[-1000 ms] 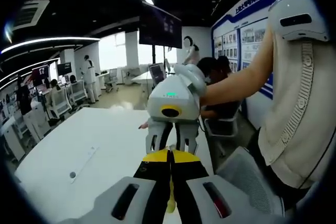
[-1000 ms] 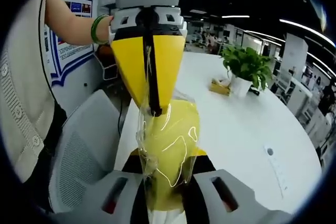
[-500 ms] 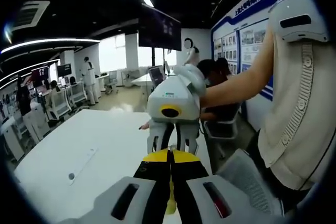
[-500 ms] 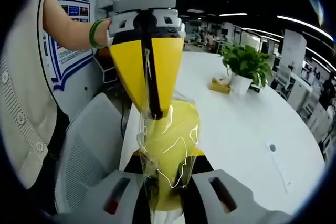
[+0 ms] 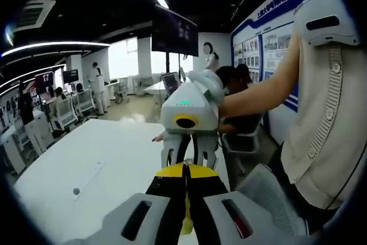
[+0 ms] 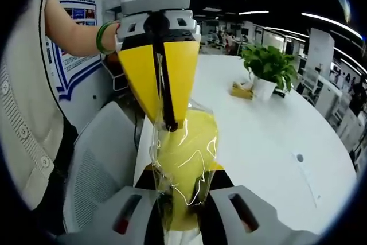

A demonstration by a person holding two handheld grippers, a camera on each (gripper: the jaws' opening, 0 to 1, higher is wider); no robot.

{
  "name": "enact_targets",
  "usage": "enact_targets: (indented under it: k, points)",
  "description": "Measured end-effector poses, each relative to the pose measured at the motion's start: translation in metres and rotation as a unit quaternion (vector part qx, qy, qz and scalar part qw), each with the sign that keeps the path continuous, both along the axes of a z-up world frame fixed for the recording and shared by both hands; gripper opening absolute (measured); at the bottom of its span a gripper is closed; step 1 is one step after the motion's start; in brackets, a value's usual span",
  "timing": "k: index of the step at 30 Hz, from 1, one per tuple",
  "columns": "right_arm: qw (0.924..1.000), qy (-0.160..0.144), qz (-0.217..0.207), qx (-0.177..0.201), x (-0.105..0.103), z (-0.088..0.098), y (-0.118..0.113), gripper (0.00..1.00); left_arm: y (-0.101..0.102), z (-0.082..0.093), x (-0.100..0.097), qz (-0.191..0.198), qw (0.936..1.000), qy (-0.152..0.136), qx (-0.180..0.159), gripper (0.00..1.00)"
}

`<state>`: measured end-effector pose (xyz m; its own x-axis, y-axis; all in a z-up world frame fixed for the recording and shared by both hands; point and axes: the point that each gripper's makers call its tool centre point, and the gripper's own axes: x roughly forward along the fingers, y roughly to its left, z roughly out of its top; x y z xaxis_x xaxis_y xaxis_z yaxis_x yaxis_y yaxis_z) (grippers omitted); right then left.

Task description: Compare the silicone blocks by pressing each to a similar depth, holding the contact briefly, and releasing to observe deformation and rebound differences across the visible hardness samples.

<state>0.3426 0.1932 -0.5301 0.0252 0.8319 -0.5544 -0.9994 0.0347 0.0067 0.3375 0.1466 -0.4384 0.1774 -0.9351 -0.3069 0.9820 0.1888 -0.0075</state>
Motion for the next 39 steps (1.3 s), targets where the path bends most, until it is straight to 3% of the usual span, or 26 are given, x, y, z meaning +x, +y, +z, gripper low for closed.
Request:
enact_targets:
  k: [18,24,39]
  points:
    - [0.9999,-0.012,0.006,-0.007,0.0000,-0.0042,-0.0015,0.13,0.0004,-0.0026,-0.0038,0.012,0.9999,0.007,0.005,0.00]
    - [0.9991,-0.037,0.015,-0.013,0.0025,-0.0072,-0.0016,0.15,0.0009,-0.0058,-0.0058,0.010,0.9999,0.005,0.012,0.00]
    - [0.9988,-0.042,0.016,-0.021,0.0031,-0.0090,-0.0036,0.19,0.0021,-0.0067,-0.0054,0.008,0.9999,0.006,0.011,0.00]
